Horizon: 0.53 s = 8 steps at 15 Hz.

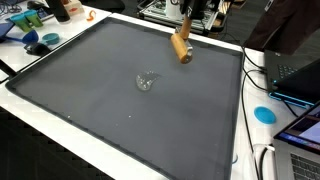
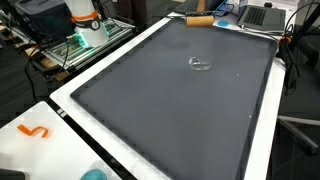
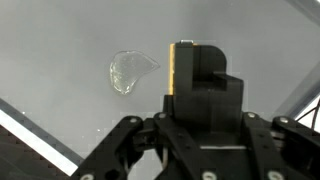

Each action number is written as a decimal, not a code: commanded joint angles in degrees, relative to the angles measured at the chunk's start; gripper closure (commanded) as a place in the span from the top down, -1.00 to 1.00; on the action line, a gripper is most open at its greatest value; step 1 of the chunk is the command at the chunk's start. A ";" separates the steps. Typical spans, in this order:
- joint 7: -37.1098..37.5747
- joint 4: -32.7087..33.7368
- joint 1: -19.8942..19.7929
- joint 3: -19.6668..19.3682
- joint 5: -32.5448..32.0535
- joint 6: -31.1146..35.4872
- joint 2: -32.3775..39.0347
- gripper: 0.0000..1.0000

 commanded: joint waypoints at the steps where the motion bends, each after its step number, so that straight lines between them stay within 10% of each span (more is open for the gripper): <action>1: 1.36 3.86 1.16 0.17 -3.64 -3.50 2.22 -0.51; 8: 0.00 6.66 1.80 0.06 -5.67 -5.14 4.11 -0.51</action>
